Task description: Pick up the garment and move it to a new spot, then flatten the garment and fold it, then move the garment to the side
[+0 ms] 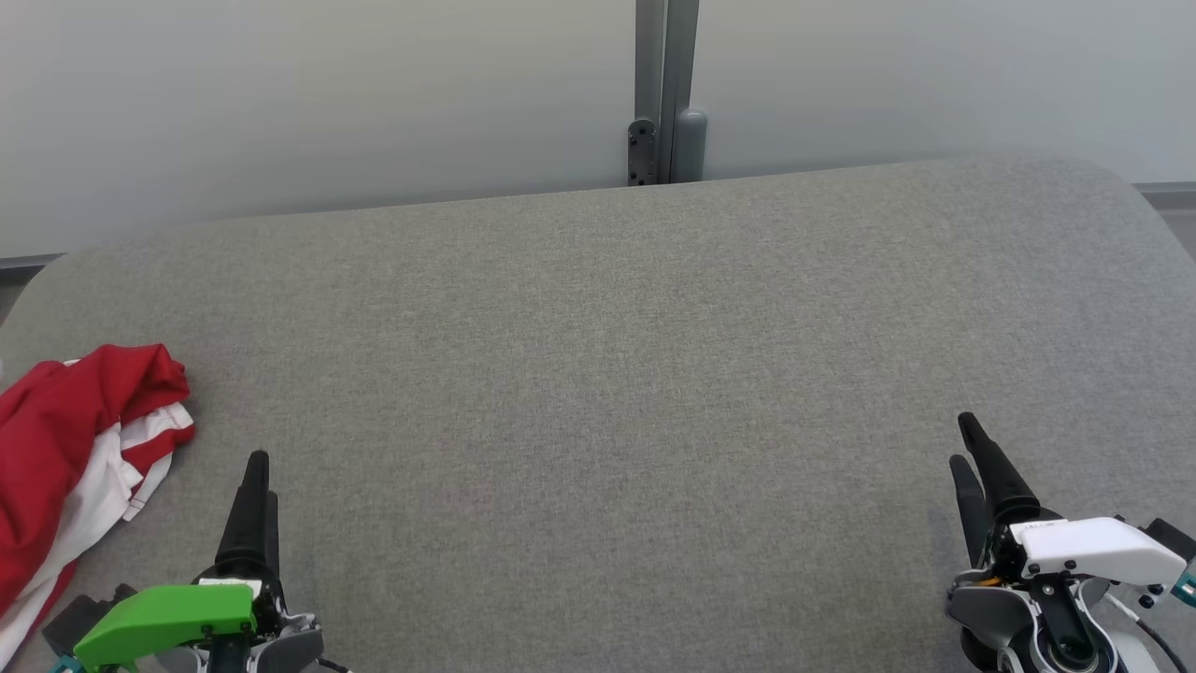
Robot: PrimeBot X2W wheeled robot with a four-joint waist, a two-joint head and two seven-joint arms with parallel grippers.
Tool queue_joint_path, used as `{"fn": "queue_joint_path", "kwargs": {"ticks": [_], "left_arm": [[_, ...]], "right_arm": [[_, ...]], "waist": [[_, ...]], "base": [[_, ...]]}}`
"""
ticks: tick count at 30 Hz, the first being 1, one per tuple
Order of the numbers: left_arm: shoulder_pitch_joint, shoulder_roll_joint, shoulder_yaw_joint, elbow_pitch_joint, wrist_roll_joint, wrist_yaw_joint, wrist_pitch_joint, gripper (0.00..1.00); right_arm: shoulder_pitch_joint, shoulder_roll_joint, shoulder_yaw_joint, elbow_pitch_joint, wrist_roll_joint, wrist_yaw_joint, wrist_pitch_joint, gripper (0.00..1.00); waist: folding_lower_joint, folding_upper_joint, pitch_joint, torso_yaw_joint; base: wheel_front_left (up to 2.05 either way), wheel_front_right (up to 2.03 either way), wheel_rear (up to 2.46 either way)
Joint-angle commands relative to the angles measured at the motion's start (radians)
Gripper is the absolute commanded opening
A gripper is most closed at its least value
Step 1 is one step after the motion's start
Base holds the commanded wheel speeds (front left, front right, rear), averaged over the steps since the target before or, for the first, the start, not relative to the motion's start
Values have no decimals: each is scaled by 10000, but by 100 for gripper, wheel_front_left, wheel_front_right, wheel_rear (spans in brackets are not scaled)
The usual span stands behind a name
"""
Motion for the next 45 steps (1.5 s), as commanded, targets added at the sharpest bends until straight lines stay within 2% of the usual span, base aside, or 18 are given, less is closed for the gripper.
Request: {"fn": "queue_joint_path", "kwargs": {"ticks": [1,18,45], "left_arm": [[-311,46,15,-130,460,0,-117,100],[-492,68,-187,53,3904,60,-829,100],[-638,105,-602,347,8106,792,-1738,100]], "right_arm": [[-269,-120,57,-204,-379,18,-130,100],[-398,-163,345,-273,-3700,21,-844,100],[-461,-293,712,-36,-8047,26,-1766,100]], "waist": [[0,0,7,1],[0,0,87,-15],[0,0,124,50]], "base": [[0,0,0],[0,0,0],[0,0,0]]}}
